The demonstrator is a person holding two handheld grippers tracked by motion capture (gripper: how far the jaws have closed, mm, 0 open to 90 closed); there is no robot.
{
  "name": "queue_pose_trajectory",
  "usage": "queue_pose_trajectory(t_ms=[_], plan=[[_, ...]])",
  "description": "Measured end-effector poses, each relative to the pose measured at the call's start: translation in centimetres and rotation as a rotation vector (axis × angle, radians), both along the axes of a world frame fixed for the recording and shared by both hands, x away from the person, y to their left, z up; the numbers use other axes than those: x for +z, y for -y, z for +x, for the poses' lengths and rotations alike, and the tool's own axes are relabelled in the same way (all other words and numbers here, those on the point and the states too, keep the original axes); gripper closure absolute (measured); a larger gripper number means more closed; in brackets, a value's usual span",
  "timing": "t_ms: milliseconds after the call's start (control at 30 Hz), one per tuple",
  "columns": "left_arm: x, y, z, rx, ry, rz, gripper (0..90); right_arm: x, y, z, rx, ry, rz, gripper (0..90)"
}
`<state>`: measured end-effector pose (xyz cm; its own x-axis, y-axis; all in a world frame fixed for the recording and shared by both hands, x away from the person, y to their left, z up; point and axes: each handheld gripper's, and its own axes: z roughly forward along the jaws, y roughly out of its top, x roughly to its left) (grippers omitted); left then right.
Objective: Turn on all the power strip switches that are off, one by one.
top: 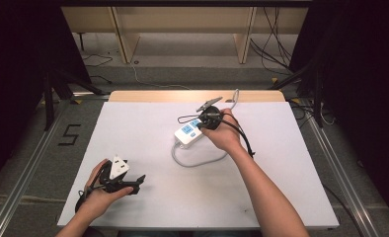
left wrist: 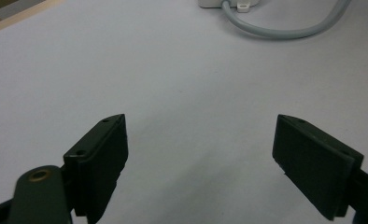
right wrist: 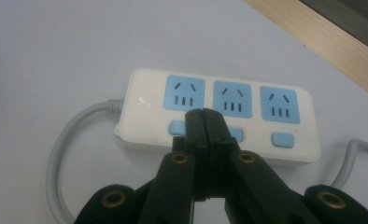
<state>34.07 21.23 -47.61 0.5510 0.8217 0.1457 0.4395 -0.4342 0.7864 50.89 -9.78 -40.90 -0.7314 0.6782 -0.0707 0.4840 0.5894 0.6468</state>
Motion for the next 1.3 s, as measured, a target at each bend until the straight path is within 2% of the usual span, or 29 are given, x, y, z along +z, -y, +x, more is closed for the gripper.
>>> queue_pose_trajectory(t_ms=[433,700,1300], plan=[[0.0,0.0,0.0,-0.003,-0.001,0.001,18.2,-0.5,-0.1,1.6,-0.011,-0.024,-0.026,90.0],[0.0,0.0,0.0,-0.003,-0.002,0.000,18.2,-1.0,-0.4,2.1,-0.019,-0.040,-0.032,90.0],[0.0,0.0,0.0,-0.007,-0.004,0.001,18.3,-1.1,-1.4,3.1,-0.032,-0.069,-0.045,90.0]])
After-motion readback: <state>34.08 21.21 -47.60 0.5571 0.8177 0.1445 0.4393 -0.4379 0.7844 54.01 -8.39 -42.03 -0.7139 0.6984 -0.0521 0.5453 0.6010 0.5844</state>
